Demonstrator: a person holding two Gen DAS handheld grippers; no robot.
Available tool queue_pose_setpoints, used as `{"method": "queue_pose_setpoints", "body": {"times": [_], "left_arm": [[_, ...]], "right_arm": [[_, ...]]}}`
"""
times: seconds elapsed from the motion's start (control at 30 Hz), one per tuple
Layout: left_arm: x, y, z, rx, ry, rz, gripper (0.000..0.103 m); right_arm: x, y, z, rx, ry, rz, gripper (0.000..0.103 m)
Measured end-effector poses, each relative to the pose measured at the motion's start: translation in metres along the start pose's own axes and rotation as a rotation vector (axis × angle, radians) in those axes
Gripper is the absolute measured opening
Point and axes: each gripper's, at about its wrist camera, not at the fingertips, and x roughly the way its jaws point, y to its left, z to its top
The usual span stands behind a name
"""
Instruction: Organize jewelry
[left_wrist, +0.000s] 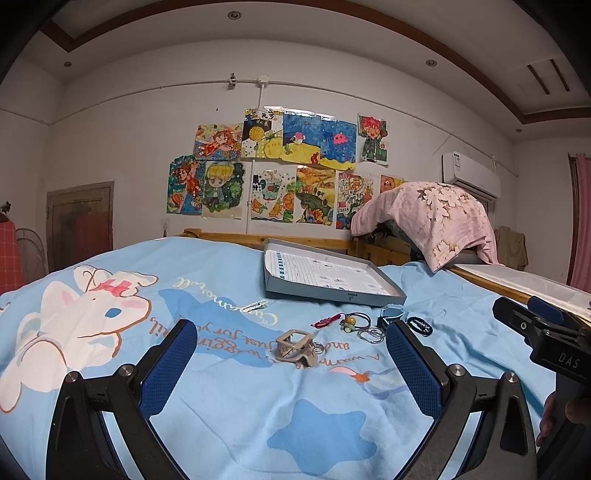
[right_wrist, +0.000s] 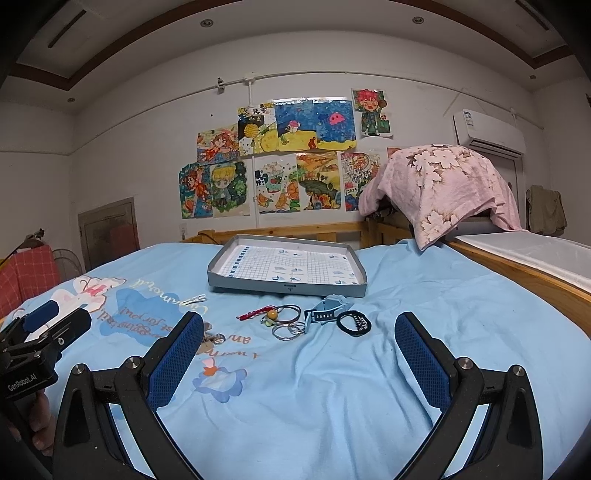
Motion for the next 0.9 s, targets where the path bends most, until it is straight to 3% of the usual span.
{"method": "queue_pose_setpoints", "body": {"times": [0.9], "left_arm": [[0.0026, 0.0019, -0.0027, -0.002, 0.008, -0.004, 0.103]], "right_arm": [[0.0003, -0.0016, -0.0007, 0.001, -0.001, 0.002, 0.102]]}}
